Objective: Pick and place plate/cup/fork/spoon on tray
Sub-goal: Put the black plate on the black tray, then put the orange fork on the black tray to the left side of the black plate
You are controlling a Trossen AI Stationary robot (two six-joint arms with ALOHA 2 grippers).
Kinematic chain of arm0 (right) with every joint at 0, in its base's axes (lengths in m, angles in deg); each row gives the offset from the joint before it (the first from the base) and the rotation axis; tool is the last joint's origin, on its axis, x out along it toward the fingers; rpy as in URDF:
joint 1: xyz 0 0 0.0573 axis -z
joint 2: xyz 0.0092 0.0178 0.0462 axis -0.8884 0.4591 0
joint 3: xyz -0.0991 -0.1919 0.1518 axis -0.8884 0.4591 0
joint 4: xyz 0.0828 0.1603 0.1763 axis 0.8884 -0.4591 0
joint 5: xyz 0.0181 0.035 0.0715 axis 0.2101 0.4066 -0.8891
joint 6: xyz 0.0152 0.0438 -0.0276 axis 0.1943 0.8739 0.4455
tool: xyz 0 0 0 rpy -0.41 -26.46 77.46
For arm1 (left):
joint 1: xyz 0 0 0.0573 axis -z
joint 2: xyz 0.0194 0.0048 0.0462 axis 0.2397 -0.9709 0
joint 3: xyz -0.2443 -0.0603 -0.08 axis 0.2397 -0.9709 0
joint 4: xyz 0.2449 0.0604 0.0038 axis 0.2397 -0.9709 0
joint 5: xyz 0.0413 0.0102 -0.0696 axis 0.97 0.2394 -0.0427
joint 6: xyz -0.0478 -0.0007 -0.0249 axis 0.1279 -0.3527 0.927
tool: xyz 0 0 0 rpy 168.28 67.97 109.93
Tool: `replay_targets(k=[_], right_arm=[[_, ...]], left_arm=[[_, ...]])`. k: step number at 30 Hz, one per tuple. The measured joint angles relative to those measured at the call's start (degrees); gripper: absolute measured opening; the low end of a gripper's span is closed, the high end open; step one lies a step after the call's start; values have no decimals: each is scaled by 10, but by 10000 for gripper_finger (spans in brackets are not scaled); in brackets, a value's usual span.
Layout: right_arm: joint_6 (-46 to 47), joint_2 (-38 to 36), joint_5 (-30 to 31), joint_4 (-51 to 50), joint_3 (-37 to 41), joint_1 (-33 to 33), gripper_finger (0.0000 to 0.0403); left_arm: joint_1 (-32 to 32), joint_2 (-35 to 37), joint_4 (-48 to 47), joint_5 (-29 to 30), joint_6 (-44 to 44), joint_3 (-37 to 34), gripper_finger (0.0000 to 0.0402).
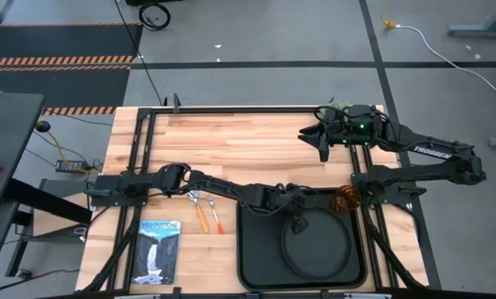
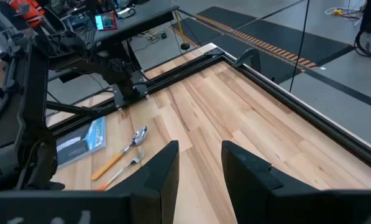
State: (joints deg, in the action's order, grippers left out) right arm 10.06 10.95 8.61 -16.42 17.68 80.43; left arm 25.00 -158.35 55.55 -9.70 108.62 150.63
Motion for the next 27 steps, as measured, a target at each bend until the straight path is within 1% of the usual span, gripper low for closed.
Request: replay_targets(k=[4, 6, 8, 10, 15, 23, 25, 27], right_arm=[[0, 0, 0, 0, 0, 0, 128], [0, 0, 0, 0, 0, 0, 128], [0, 0, 0, 0, 0, 0, 128], [0, 0, 0, 0, 0, 0, 128], [-1, 0, 0, -11, 0, 0, 128], [-12, 0, 3, -4, 0, -5, 128], [-23, 0, 16, -4, 0, -13, 128], [-34, 0, 36, -5, 0, -26, 128]], left_arm=[[0, 0, -2, 1, -10, 0, 95], [-2, 0, -4, 0, -34, 0, 114], [-2, 5, -30, -4, -64, 0, 130], [4, 16, -65, 9, -89, -1, 141], [36, 49, -172, 106, -121, 0, 143], [78, 78, -354, 164, -138, 0, 142], [85, 77, -415, 189, -148, -1, 142], [92, 77, -484, 226, -159, -1, 142]])
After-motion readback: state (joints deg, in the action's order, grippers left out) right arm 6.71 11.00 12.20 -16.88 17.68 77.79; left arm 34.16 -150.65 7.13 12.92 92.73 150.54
